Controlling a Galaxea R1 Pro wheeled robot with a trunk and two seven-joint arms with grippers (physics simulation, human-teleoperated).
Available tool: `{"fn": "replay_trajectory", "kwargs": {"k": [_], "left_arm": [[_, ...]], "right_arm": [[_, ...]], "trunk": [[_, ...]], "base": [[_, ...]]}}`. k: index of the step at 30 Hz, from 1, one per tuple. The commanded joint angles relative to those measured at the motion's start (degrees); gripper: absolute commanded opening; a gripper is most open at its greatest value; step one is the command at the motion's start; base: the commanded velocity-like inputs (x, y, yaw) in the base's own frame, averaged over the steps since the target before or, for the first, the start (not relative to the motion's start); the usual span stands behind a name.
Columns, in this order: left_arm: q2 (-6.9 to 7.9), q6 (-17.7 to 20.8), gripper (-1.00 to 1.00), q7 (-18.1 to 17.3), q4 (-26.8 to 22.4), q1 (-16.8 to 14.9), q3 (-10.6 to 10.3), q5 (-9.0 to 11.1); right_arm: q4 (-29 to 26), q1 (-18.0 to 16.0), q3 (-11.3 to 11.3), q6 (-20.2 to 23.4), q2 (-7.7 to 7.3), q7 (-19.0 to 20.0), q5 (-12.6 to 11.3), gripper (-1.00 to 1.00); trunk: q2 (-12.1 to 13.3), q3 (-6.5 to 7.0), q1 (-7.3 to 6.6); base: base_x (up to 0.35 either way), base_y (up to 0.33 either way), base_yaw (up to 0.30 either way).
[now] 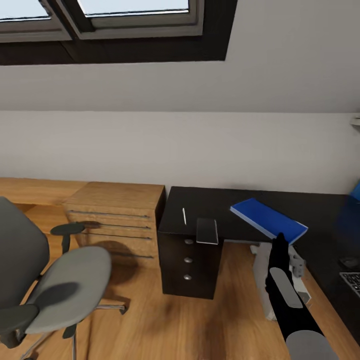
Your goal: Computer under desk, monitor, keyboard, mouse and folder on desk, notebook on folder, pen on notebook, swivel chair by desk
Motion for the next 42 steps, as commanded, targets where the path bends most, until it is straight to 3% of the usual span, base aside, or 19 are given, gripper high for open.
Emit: {"fn": "replay_trajectory", "kwargs": {"k": [1, 5, 11, 14, 28, 42], "left_arm": [[0.02, -0.2, 1.0, 0.37, -0.01, -0.03, -0.49, 0.4], [0.02, -0.2, 1.0, 0.37, -0.01, -0.03, -0.49, 0.42], [0.02, -0.2, 1.0, 0.37, -0.01, -0.03, -0.49, 0.42], [0.02, -0.2, 1.0, 0.37, -0.01, -0.03, -0.49, 0.4], [-0.01, -0.16, 1.0, 0.32, -0.01, -0.03, -0.49, 0.4], [0.02, 0.03, 1.0, 0.28, 1.12, -0.03, -0.73, 0.37]], "right_arm": [[-0.05, -0.03, 0.08, -0.19, -0.02, -0.19, -0.3, -1.0], [-0.04, -0.03, -0.02, -0.13, -0.02, -0.19, -0.93, -1.0], [-0.04, -0.03, -0.12, -0.1, -0.02, -0.12, -7.65, -1.0], [-0.04, -0.03, -0.1, -0.05, -0.02, 0.0, -8.65, -1.0], [-0.54, -0.03, -0.03, 0.23, -0.03, 0.35, -10.4, -1.0], [-0.48, -0.03, -0.1, 0.24, -0.01, 0.34, -10.55, -1.0]], "trunk": [[-0.04, -0.06, 0.0], [-0.04, -0.06, 0.0], [-0.04, -0.06, 0.0], [-0.04, -0.06, 0.0], [-0.04, -0.06, 0.0], [-0.04, -0.06, 0.0]], "base": [[0.0, 0.0, -0.292], [0.0, 0.0, -0.292], [0.0, 0.0, -0.292], [0.0, 0.0, -0.246], [0.017, 0.0, -0.023], [0.269, -0.088, 0.0]]}}
